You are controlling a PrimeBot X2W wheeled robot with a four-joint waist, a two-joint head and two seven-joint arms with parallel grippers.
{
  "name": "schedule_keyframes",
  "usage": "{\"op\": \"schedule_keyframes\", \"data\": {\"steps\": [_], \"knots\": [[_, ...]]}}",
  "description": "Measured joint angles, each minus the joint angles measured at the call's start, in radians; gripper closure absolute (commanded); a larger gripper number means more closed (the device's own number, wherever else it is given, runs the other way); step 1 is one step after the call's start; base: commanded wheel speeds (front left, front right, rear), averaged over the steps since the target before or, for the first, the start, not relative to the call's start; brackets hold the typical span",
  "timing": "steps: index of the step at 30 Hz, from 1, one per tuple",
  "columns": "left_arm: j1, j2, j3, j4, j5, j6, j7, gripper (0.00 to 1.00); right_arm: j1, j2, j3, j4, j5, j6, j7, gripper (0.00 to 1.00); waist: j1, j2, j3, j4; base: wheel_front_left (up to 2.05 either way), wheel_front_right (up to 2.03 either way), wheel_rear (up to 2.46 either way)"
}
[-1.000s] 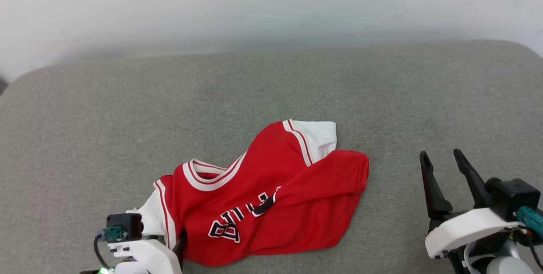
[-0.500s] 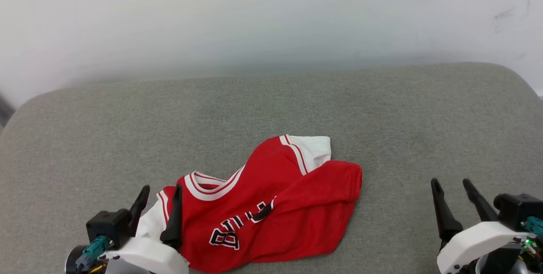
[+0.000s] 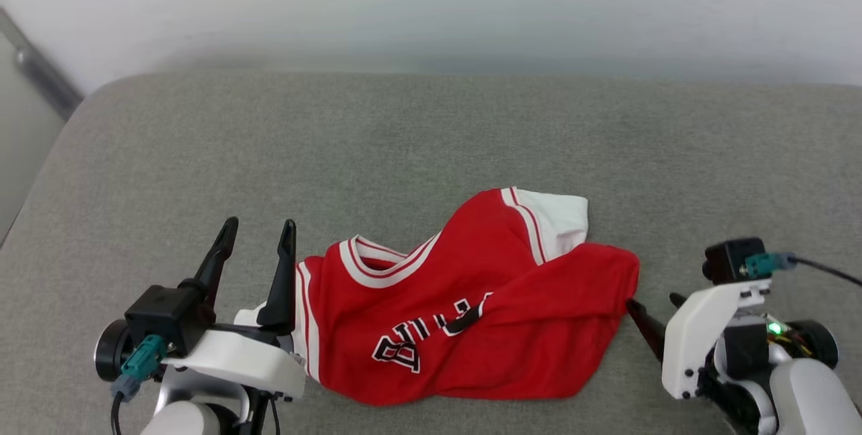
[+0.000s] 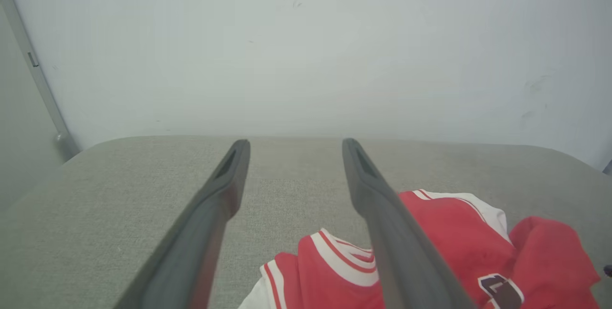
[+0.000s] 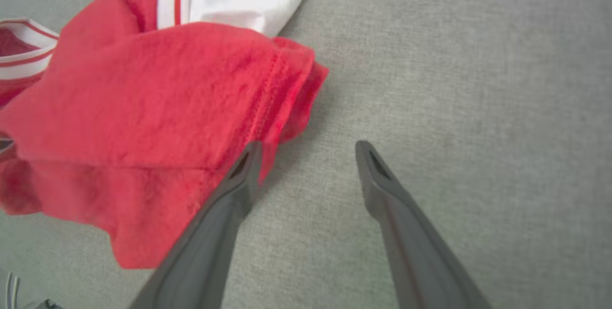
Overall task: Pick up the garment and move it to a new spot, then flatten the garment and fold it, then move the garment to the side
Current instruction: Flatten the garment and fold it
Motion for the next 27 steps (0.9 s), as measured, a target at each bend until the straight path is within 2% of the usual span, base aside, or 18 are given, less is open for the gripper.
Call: {"op": "schedule_keyframes", "data": {"steps": [6,12,13,14,15,19,22,25,26,27], "knots": [[-0.037,-0.012,-0.001,0.012,0.001,-0.010,-0.010,0.00,-0.130,-0.047,0.081,0.106,0.044,0.000,0.082,0.00,0.0000,0.0000,0.067,0.056,0.00,0.00,0.00],[-0.043,-0.029,-0.002,0.036,-0.004,-0.017,-0.021,0.00,-0.195,-0.058,0.132,0.227,0.114,0.000,0.147,0.00,0.0000,0.0000,0.107,0.085,0.00,0.00,0.00],[-0.043,-0.030,-0.002,0.041,-0.008,-0.018,-0.023,0.00,-0.200,-0.058,0.133,0.240,0.121,0.000,0.147,0.26,0.0000,0.0000,0.108,0.086,0.00,0.00,0.00],[-0.043,-0.031,0.000,0.045,-0.010,-0.018,-0.023,0.00,-0.205,-0.057,0.134,0.250,0.131,0.000,0.147,0.71,0.0000,0.0000,0.107,0.085,0.00,0.00,0.00],[-0.042,-0.030,0.006,0.056,-0.010,-0.015,-0.028,0.00,-0.212,-0.056,0.145,0.266,0.158,0.000,0.146,1.00,0.0000,0.0000,0.102,0.075,0.00,0.00,0.00],[-0.032,-0.026,0.010,0.065,-0.013,-0.009,-0.027,0.00,-0.187,-0.056,0.140,0.237,0.174,0.000,0.119,1.00,0.0001,0.0000,0.084,0.056,0.00,0.00,0.00],[-0.015,-0.022,0.012,0.072,-0.018,-0.002,-0.026,0.00,-0.108,-0.069,0.088,0.175,0.173,0.000,0.102,1.00,0.0000,0.0000,0.057,0.042,0.00,0.00,0.00],[0.008,-0.018,0.016,0.073,-0.021,0.007,-0.023,0.00,0.013,-0.070,0.011,0.092,0.156,0.000,0.105,1.00,0.0000,0.0000,0.025,0.025,0.00,0.00,0.00],[0.031,-0.019,0.026,0.068,-0.037,0.020,-0.022,0.00,0.141,-0.039,-0.054,0.001,0.133,0.000,0.128,1.00,0.0000,0.0000,-0.001,0.003,0.00,0.00,0.00],[0.037,-0.017,0.028,0.067,-0.038,0.023,-0.021,0.00,0.183,-0.021,-0.072,-0.026,0.126,0.000,0.140,1.00,0.0000,0.0000,-0.008,-0.006,0.00,0.00,0.00]]}}
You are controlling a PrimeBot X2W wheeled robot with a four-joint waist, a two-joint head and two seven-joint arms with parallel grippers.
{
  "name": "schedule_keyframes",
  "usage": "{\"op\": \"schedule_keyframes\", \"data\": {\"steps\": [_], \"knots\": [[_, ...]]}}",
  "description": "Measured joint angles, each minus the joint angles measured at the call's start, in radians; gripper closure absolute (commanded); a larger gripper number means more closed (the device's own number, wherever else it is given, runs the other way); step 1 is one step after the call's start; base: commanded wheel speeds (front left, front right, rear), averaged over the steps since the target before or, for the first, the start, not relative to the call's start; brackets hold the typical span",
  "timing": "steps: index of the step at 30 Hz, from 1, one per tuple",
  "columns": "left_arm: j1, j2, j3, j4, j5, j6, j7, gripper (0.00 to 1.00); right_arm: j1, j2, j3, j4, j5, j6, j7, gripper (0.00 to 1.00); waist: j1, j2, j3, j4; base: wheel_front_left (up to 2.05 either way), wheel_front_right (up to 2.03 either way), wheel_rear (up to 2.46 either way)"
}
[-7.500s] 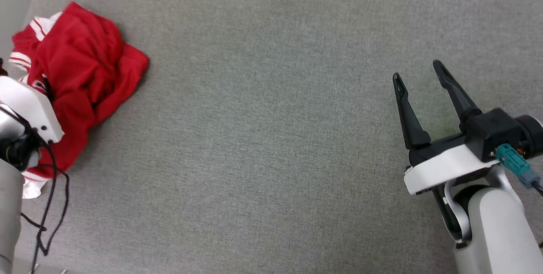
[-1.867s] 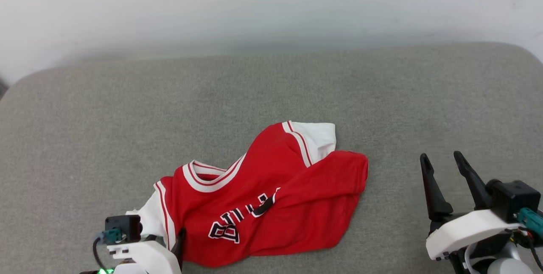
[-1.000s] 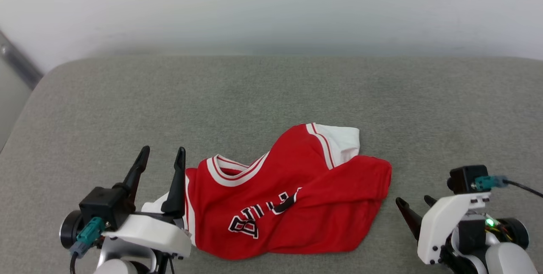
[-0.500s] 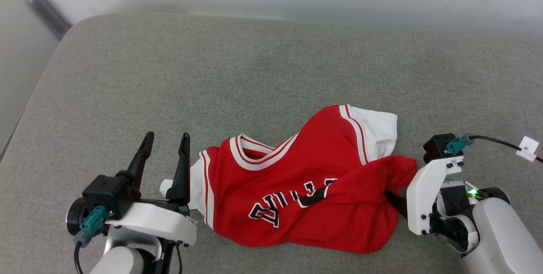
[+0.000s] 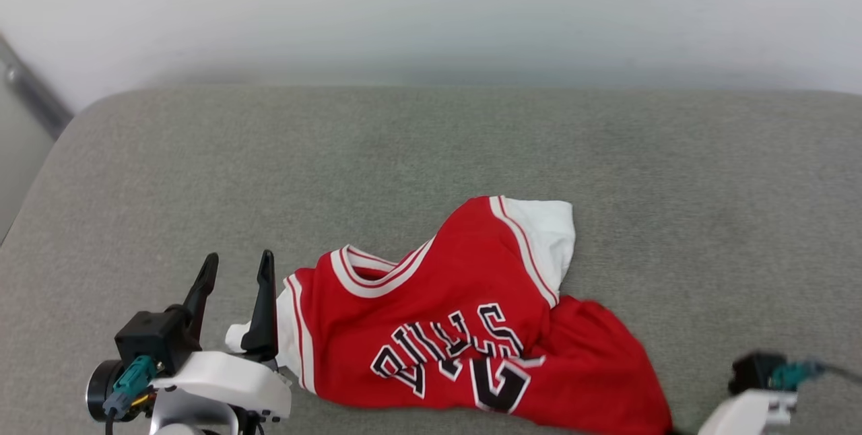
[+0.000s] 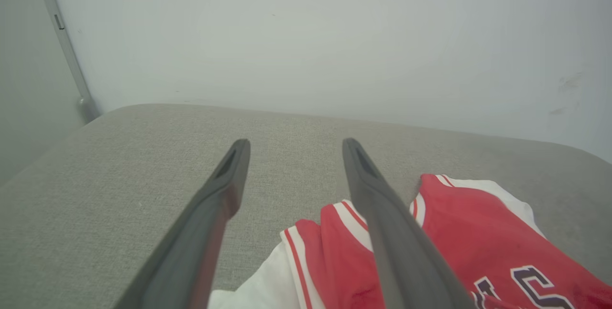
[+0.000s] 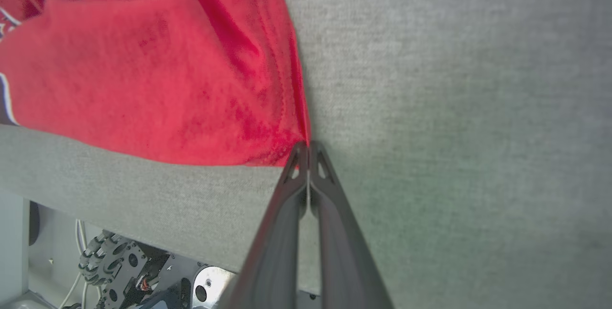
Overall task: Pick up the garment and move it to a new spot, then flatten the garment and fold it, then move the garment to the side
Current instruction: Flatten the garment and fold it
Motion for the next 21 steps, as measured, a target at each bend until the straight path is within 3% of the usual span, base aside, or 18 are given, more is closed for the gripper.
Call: {"op": "schedule_keyframes", "data": {"steps": [4,10,11,12,16,21], "knots": [[0.026,0.008,0.004,0.001,-0.009,0.008,0.004,0.00,0.160,0.064,-0.034,-0.089,-0.005,0.000,0.055,1.00,0.0000,0.0000,-0.024,-0.029,0.00,0.00,0.00],[0.047,0.020,0.008,0.005,-0.015,0.012,0.012,0.00,0.301,0.090,-0.053,-0.134,0.008,0.000,0.090,1.00,0.0000,0.0000,-0.037,-0.056,0.00,0.00,0.00],[0.049,0.022,0.008,0.007,-0.016,0.012,0.014,0.00,0.308,0.090,-0.054,-0.137,0.025,0.000,0.077,0.57,0.0000,0.0000,-0.038,-0.060,0.00,0.00,0.00],[0.051,0.024,0.009,0.007,-0.016,0.014,0.016,0.00,0.311,0.090,-0.052,-0.141,0.035,0.000,0.060,0.00,0.0000,0.0000,-0.039,-0.064,0.00,0.00,0.00],[0.061,0.027,0.011,0.006,-0.017,0.019,0.018,0.00,0.290,0.091,-0.049,-0.173,0.037,0.000,-0.091,0.00,0.0000,0.0000,-0.040,-0.077,0.00,0.00,0.00],[0.064,0.031,0.014,0.005,-0.019,0.027,0.020,0.00,0.200,0.093,-0.087,-0.213,0.004,0.000,-0.395,0.00,0.0000,0.0000,-0.033,-0.087,0.00,0.00,0.00]]}}
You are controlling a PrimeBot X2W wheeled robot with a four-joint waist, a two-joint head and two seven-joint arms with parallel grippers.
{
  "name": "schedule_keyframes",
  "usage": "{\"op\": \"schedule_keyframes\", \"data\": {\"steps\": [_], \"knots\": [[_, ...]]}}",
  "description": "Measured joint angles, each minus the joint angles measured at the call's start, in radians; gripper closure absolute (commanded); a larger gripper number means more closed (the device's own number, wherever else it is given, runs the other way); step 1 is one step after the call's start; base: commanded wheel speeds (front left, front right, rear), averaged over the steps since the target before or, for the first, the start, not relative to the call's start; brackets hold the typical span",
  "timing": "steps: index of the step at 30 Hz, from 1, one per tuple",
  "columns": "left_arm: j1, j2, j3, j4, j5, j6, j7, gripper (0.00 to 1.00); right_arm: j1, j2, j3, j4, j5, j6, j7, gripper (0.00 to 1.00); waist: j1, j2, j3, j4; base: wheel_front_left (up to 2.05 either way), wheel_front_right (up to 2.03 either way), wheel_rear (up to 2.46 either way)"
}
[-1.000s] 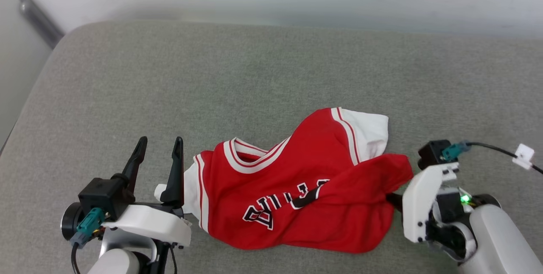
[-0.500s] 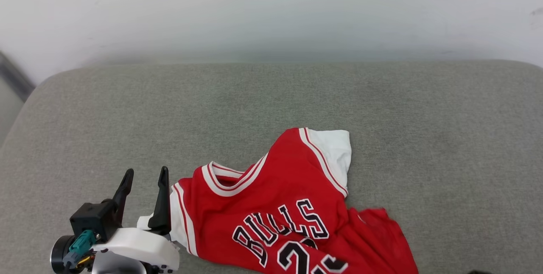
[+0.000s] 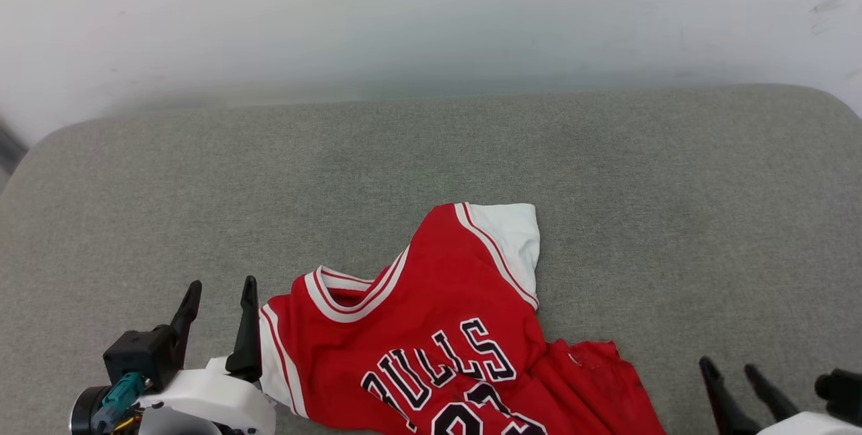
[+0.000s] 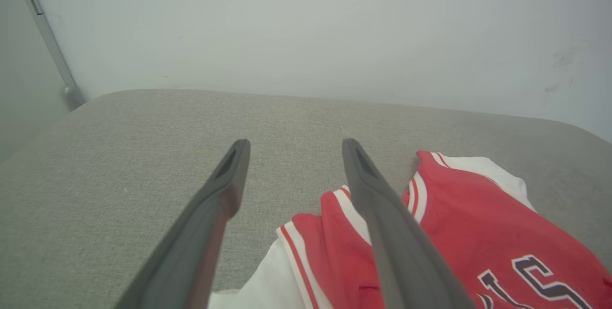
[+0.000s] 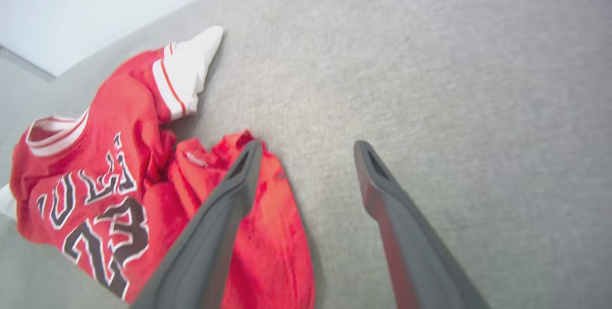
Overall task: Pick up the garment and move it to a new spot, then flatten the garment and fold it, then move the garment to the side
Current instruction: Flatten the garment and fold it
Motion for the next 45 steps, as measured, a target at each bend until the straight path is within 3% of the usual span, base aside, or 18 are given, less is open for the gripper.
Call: {"op": "schedule_keyframes", "data": {"steps": [4,9,12,18,24,35,36,37,38,45], "knots": [[-0.005,0.000,0.006,-0.005,0.000,0.007,0.000,0.00,-0.083,-0.001,-0.034,0.053,-0.035,0.000,-0.139,0.00,0.0000,0.0000,0.017,0.000,0.00,0.00,0.00],[-0.038,0.001,0.011,-0.018,0.004,0.008,-0.009,0.00,-0.247,-0.001,-0.044,0.174,-0.063,0.000,-0.158,0.00,0.0000,0.0000,0.055,0.011,0.00,0.00,0.00],[-0.070,-0.007,0.008,-0.027,0.011,0.002,-0.014,0.00,-0.377,-0.024,-0.016,0.246,-0.068,0.000,-0.089,0.00,0.0001,0.0000,0.090,0.026,0.00,0.00,0.00],[-0.171,-0.048,-0.010,-0.009,0.020,-0.030,-0.028,0.00,-0.618,-0.102,0.076,0.373,-0.033,0.000,0.188,0.00,0.0001,0.0000,0.173,0.086,0.00,0.00,0.00],[-0.231,-0.086,-0.016,0.035,0.029,-0.063,-0.044,0.00,-0.774,-0.138,0.187,0.452,-0.003,0.000,0.396,0.00,0.0001,0.0000,0.239,0.161,0.00,0.00,0.00],[-0.246,-0.137,-0.002,0.109,0.039,-0.099,-0.054,0.00,-0.909,-0.151,0.276,0.613,0.001,0.000,0.569,0.00,0.0001,0.0000,0.289,0.228,0.00,0.00,0.00],[-0.246,-0.140,0.000,0.114,0.040,-0.103,-0.054,0.00,-0.914,-0.151,0.278,0.624,-0.001,0.001,0.580,0.51,0.0001,0.0000,0.288,0.229,0.00,0.00,0.00],[-0.246,-0.142,0.001,0.119,0.041,-0.105,-0.054,0.00,-0.918,-0.151,0.280,0.633,-0.001,0.001,0.588,0.80,0.0001,0.0000,0.286,0.230,0.00,0.00,0.00],[-0.245,-0.144,0.002,0.125,0.043,-0.107,-0.055,0.00,-0.919,-0.151,0.280,0.641,0.001,0.001,0.590,1.00,0.0000,0.0000,0.284,0.231,0.00,0.00,0.00],[-0.229,-0.110,0.002,0.165,0.036,-0.135,-0.016,0.00,-0.907,-0.157,0.286,0.644,0.000,0.000,0.500,1.00,0.0001,0.0000,0.246,0.219,0.00,0.00,0.00]]}}
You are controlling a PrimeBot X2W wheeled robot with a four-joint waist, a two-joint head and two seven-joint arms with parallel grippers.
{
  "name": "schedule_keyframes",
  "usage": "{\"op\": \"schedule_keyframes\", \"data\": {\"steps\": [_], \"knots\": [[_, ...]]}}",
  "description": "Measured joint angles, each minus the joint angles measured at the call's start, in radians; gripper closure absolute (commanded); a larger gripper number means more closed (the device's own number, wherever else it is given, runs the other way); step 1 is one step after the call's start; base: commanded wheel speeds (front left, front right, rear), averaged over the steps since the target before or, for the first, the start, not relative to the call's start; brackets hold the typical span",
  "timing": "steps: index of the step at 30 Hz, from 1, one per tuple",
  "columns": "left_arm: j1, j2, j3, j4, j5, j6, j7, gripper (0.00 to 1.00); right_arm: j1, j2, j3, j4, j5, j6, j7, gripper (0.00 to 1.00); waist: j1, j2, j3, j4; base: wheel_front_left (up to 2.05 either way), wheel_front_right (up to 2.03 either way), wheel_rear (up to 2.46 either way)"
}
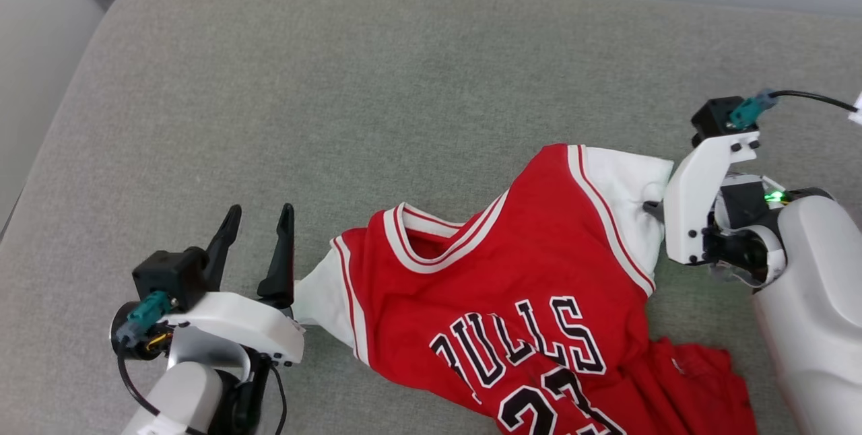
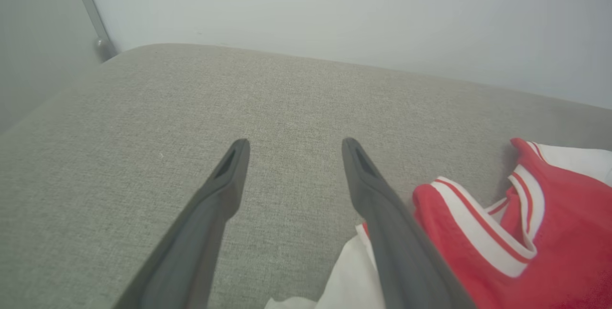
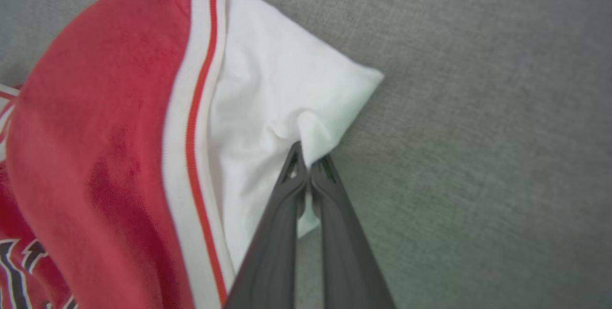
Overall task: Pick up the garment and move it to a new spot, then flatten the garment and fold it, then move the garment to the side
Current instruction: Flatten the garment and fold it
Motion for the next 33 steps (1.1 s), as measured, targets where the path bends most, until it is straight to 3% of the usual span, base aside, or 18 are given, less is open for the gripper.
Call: {"op": "schedule_keyframes", "data": {"steps": [4,9,15,21,30,32,33], "knots": [[0.007,0.036,0.008,0.010,-0.059,-0.030,0.093,0.00,0.029,-0.029,-0.020,-0.056,0.000,0.000,-0.047,1.00,0.0000,0.0000,-0.033,-0.025,0.00,0.00,0.00],[0.020,0.106,0.012,0.019,-0.174,-0.057,0.342,0.00,0.152,-0.064,-0.080,-0.168,-0.004,0.000,-0.046,1.00,0.0000,0.0000,-0.078,-0.086,0.00,0.00,0.00],[0.041,0.185,0.000,0.011,-0.267,-0.059,0.594,0.00,0.284,-0.042,-0.145,-0.298,-0.020,0.000,-0.008,1.00,-0.0001,0.0000,-0.106,-0.166,0.00,0.00,0.00],[0.046,0.221,-0.001,0.022,-0.307,-0.038,0.711,0.00,0.361,0.013,-0.179,-0.386,-0.026,0.000,0.018,1.00,-0.0001,0.0000,-0.106,-0.244,0.00,0.00,0.00],[-0.038,0.247,-0.032,0.131,-0.372,-0.069,0.900,0.00,0.385,0.056,-0.191,-0.419,-0.027,0.000,0.025,1.00,-0.0002,0.0000,-0.064,-0.304,0.00,0.00,0.00],[-0.055,0.248,-0.038,0.153,-0.379,-0.076,0.922,0.56,0.386,0.063,-0.192,-0.419,-0.027,0.000,0.023,1.00,-0.0003,0.0000,-0.060,-0.310,0.00,0.00,0.00],[-0.059,0.248,-0.040,0.161,-0.377,-0.083,0.920,1.00,0.387,0.064,-0.192,-0.419,-0.025,0.000,0.021,1.00,-0.0003,0.0000,-0.058,-0.312,0.00,0.00,0.00]]}}
